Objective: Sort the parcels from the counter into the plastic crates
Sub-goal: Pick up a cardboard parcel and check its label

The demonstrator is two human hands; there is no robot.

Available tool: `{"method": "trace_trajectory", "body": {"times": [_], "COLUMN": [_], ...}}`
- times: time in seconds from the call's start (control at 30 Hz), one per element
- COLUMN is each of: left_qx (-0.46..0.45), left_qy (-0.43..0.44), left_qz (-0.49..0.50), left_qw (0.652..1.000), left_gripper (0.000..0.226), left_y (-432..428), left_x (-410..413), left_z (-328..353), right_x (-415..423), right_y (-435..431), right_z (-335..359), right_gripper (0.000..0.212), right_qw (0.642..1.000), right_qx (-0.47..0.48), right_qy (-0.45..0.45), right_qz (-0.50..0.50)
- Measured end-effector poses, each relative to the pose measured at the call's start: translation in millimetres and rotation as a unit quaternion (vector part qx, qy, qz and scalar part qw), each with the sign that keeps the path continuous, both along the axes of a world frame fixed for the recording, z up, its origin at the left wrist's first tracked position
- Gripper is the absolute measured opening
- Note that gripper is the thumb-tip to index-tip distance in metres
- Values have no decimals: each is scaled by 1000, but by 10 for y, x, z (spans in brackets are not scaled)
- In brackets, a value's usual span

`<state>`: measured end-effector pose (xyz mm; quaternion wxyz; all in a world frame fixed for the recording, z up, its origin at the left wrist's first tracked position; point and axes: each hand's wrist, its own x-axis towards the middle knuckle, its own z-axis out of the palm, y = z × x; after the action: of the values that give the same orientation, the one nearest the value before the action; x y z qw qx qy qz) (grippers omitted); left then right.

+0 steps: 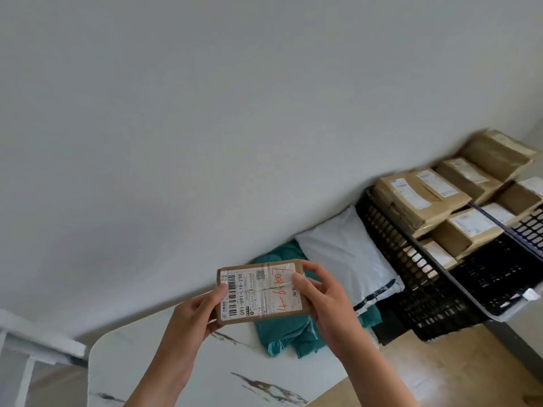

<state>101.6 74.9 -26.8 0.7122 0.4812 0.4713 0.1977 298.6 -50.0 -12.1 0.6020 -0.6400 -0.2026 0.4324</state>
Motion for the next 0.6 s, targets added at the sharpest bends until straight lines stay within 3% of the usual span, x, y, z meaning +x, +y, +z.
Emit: {"method": "trace_trajectory", "body": {"times": [0.37, 0.5, 0.6], "left_qx": [14, 42, 56], "left_qy": [5, 15, 16], "left_qz": [-127, -173, -190], "left_qw": [992, 984, 980], "left_gripper": [44, 51, 41], "left_y": [-1520, -2096, -2440], "left_x": [1945, 2589, 2968], "left_z": [285, 274, 240], "right_x": [1518, 2024, 2317], "right_y": [-1938, -2635, -3030], "right_z": [212, 212, 226], "right_gripper": [50, 29, 28], "right_qw": [988, 980, 973], "right_qx": [21, 17, 7], "right_qy": [-16, -31, -36], "right_qz": [-154, -197, -229]}}
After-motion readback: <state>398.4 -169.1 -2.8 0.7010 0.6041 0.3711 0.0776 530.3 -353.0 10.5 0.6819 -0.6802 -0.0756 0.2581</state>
